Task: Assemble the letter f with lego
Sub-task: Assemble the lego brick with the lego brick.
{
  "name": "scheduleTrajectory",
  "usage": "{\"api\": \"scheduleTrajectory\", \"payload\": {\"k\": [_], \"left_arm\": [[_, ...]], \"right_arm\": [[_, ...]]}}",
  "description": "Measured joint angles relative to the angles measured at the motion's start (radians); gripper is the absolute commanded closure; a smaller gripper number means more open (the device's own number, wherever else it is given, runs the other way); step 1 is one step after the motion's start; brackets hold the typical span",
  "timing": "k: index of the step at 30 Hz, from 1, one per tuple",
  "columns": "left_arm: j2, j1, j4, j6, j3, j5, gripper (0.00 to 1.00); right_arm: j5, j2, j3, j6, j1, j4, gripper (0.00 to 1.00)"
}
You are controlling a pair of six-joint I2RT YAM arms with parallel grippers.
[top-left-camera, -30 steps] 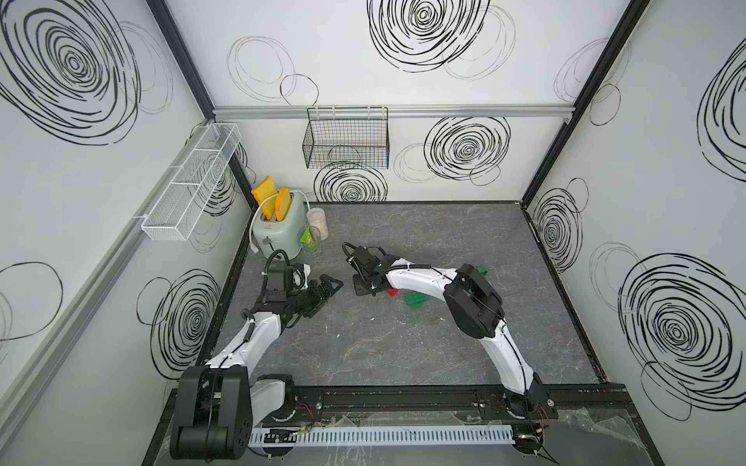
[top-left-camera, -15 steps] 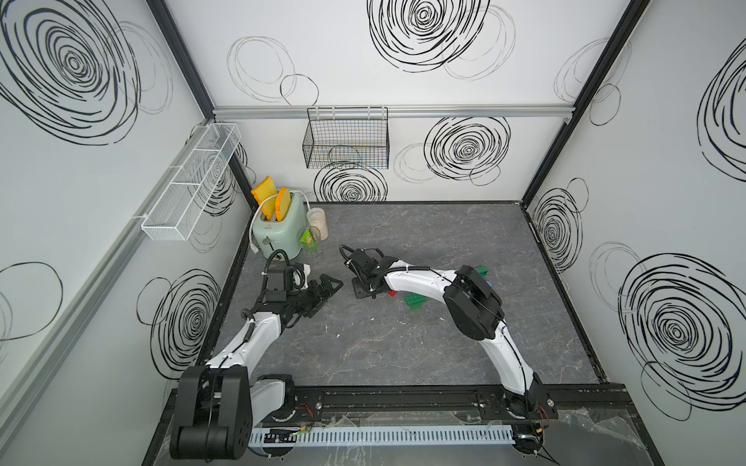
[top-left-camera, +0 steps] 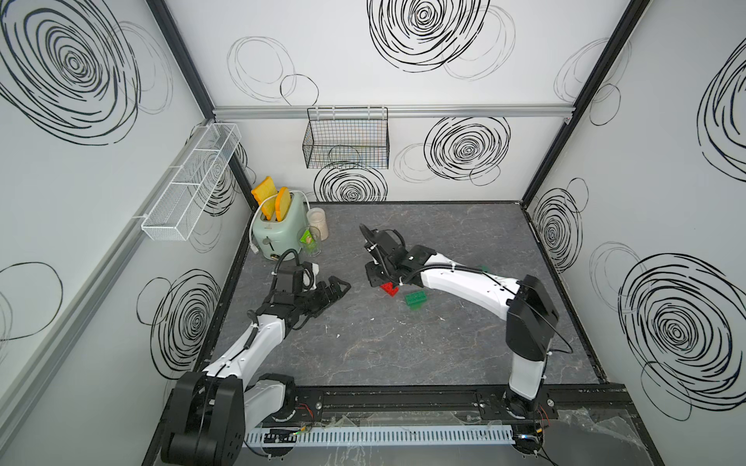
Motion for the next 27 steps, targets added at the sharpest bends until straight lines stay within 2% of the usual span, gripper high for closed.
{"api": "scheduleTrajectory", "payload": {"k": [6, 10, 16, 27], "left_arm": [[0.008, -0.235, 0.185, -0.078, -0.034, -0.054, 0.02], [0.098, -0.343, 0.360, -0.130, -0.073, -0.064, 0.02], [0.216, -0.401, 0.537, -0.174, -0.103, -0.063, 0.02], [0.306, -0.445, 0.672, -0.187, -0.103, -0.062, 0.02]], "right_arm": [[-0.005, -0.127, -0.209, 0.002, -0.084, 0.026, 0.66], [-0.011, -0.157, -0.302, 0.002, -0.113, 0.026, 0.66], [-0.019, -0.187, -0.359, 0.006, -0.113, 0.032, 0.66], [-0.018, -0.206, -0.419, 0.021, -0.126, 0.057, 0.67]]}}
